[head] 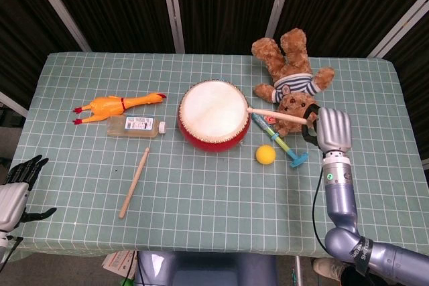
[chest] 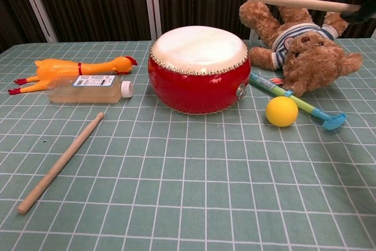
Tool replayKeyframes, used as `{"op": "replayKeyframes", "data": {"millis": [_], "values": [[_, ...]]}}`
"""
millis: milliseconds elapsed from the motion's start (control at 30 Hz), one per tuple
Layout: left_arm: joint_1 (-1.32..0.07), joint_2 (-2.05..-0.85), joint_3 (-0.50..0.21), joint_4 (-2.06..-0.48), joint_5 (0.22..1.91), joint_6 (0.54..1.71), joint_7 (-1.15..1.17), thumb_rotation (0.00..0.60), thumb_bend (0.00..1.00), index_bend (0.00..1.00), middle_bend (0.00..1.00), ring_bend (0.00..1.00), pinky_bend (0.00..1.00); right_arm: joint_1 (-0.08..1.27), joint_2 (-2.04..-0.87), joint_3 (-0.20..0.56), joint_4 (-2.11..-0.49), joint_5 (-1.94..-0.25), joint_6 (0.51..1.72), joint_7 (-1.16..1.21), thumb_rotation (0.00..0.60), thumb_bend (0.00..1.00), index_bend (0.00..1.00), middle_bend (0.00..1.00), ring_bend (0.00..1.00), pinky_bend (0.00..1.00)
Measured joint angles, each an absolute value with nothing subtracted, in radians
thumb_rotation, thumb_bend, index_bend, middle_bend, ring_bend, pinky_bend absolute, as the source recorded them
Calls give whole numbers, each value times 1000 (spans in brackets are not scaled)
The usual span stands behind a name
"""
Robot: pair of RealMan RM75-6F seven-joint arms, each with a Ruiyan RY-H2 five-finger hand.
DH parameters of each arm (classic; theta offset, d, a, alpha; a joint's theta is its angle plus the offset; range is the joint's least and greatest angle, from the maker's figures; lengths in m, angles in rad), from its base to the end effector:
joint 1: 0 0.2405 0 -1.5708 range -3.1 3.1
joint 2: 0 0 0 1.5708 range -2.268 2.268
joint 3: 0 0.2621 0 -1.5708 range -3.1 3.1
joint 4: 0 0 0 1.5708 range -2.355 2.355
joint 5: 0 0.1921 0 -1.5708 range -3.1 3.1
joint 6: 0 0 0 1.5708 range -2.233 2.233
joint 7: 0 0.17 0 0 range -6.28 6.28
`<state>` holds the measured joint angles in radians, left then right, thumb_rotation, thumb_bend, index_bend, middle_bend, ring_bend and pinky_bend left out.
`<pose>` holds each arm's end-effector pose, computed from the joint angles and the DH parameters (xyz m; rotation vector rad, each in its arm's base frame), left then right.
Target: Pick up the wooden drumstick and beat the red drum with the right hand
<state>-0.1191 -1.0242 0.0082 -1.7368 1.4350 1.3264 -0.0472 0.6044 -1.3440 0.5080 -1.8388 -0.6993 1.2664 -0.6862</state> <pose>-0.3104 0.1998 0.1673 -1.4354 -1.1320 -0.8143 -0.1626 -0.3811 0.1338 1.2706 -1.0142 0.9211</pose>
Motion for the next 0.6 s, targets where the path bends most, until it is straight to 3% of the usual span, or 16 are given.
{"op": "replayKeyframes", "data": {"millis": [600], "values": [[-130,-998,11,-1753,1415,1285,-89,600,20,0,0,0,27,893,-1580,534,-1580,-555,1336,-872,600,607,1000,1000,1000,1000]]}}
